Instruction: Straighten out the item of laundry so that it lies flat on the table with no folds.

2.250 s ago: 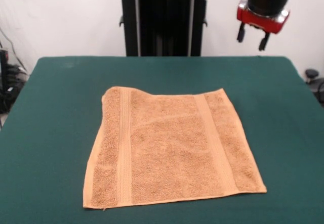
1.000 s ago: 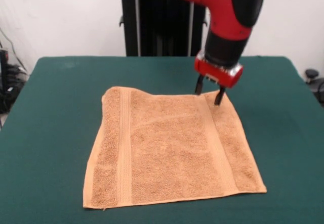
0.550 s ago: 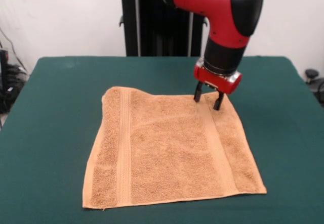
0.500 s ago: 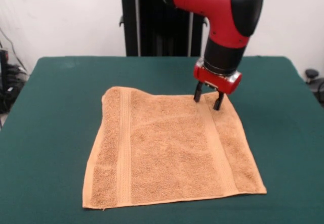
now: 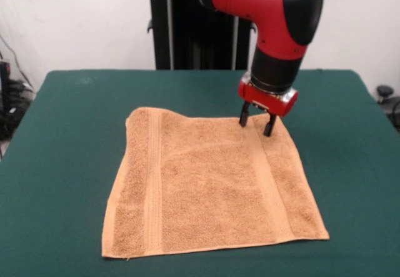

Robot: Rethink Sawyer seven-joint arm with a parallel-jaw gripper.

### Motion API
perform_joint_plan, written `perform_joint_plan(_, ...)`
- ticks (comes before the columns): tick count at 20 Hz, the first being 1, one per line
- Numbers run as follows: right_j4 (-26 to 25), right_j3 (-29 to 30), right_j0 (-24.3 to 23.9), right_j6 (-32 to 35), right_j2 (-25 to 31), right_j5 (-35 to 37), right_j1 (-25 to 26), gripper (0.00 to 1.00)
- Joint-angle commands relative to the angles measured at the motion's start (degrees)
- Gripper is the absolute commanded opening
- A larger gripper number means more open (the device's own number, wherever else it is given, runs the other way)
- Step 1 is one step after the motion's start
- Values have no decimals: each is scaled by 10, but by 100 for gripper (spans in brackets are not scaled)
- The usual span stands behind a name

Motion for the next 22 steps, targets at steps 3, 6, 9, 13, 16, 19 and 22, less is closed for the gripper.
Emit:
perform_joint_plan(3, 14, -24, 16, 99, 99, -22, 81, 100)
perform_joint_plan(6, 33, -42, 32, 118, 100, -21, 94, 100)
perform_joint_plan(9, 53, -67, 57, 139, 88, -5, 107, 100)
perform_joint_plan(13, 79, -94, 87, 162, 67, 17, 121, 100)
perform_joint_plan(16, 99, -112, 113, 178, 47, 26, 136, 100)
perform_joint_plan(19, 119, -129, 134, 191, 29, 36, 151, 100)
perform_joint_plan(22, 138, -144, 152, 200, 16, 43, 165, 100)
